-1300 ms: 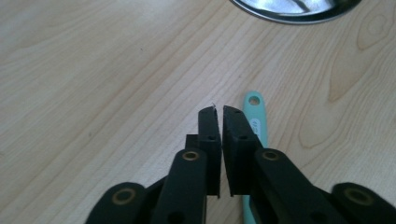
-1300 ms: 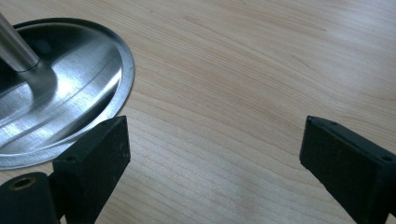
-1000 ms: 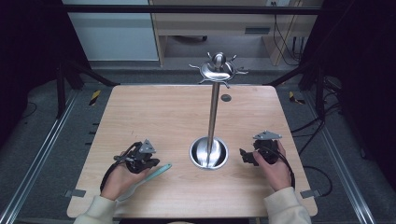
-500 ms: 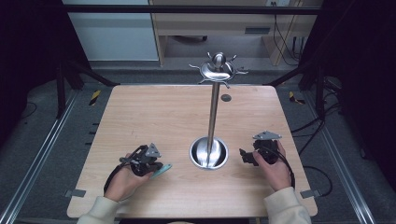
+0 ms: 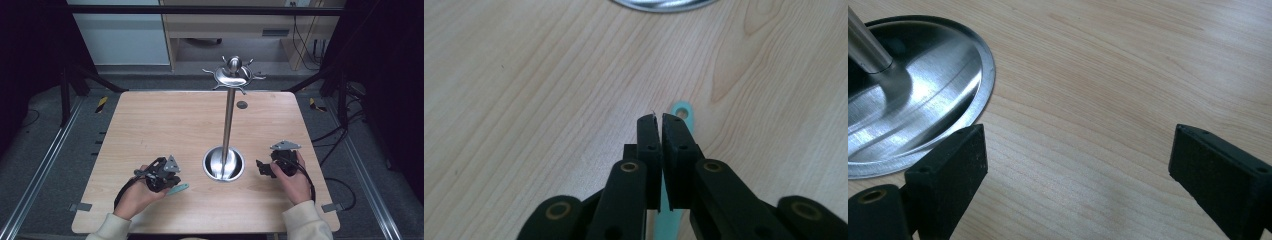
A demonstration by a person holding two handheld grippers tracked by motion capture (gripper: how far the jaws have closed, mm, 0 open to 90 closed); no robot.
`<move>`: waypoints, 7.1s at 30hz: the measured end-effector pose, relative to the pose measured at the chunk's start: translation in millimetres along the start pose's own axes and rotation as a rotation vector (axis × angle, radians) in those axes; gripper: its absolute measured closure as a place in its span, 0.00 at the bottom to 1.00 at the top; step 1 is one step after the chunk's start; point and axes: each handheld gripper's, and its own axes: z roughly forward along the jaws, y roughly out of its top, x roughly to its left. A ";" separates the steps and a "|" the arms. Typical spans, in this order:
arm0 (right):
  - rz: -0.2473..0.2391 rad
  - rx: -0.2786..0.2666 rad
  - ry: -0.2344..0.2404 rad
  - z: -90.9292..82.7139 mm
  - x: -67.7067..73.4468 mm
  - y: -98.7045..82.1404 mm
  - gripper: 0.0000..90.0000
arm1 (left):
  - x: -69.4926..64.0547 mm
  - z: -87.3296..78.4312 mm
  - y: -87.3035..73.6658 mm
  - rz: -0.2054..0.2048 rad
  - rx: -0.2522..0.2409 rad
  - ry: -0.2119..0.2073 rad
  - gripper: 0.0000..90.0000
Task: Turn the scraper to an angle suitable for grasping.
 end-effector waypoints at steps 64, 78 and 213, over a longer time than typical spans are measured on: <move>0.000 -0.004 0.009 -0.2 0.9 0.4 0.10 | 6.6 11.2 19.1 0.038 0.222 -0.089 0.82; -0.002 -0.001 0.008 -0.2 0.9 0.4 0.10 | 17.5 -34.6 17.8 -0.021 0.070 -0.064 0.82; -0.008 0.006 0.008 1.0 -0.2 0.5 0.09 | -26.9 -161.5 93.1 -0.047 -0.624 0.109 0.82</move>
